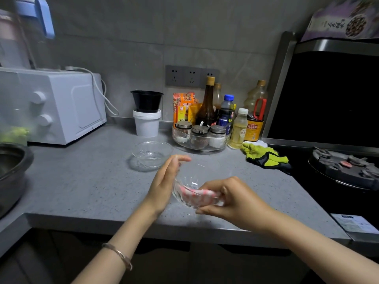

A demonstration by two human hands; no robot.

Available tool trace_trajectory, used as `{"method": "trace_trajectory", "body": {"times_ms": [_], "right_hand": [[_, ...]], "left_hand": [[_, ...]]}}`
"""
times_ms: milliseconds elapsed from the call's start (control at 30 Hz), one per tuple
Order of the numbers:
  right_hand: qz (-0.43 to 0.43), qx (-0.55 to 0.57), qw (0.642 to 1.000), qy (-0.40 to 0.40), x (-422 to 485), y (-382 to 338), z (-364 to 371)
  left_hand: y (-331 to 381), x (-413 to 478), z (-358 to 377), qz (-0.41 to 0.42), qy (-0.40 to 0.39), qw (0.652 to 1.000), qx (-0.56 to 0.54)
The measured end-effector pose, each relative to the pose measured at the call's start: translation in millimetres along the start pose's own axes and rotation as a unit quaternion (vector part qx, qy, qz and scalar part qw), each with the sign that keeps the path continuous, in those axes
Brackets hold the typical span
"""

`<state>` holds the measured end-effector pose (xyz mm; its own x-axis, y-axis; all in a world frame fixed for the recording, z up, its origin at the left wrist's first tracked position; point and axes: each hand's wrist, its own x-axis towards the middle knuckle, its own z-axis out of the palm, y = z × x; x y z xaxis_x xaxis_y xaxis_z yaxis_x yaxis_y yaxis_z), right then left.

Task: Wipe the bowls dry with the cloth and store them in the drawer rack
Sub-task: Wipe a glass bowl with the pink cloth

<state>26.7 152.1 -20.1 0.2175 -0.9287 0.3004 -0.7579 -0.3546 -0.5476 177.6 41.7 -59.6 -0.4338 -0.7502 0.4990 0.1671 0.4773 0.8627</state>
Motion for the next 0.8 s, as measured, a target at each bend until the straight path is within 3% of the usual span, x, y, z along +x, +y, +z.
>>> {"method": "trace_trajectory", "body": {"times_ms": [67, 167, 300, 467, 633, 800], "right_hand": [[0.007, 0.045, 0.999, 0.012, 1.0, -3.5, -5.3], [0.022, 0.106, 0.994, 0.013, 1.3, -11.3, -14.9], [0.052, 0.224, 0.972, -0.042, -0.5, -15.5, -28.5], [0.095, 0.323, 0.939, 0.077, 2.4, -8.8, -31.7], [0.126, 0.336, 0.914, 0.189, 11.3, -5.5, -40.8], [0.067, 0.164, 0.974, 0.138, 3.1, -22.0, -33.7]], "left_hand": [[0.2, 0.3, 1.8, 0.085, 0.034, 0.995, 0.042], [3.3, 3.1, 2.8, 0.127, 0.075, 0.987, 0.061], [12.4, 4.9, 9.2, 0.057, 0.103, 0.988, -0.105], [12.7, 3.9, 13.4, 0.013, 0.146, 0.972, -0.183], [19.5, 6.7, 14.2, 0.018, 0.177, 0.97, -0.167], [17.6, 9.3, 12.8, -0.005, 0.188, 0.968, -0.168]]}}
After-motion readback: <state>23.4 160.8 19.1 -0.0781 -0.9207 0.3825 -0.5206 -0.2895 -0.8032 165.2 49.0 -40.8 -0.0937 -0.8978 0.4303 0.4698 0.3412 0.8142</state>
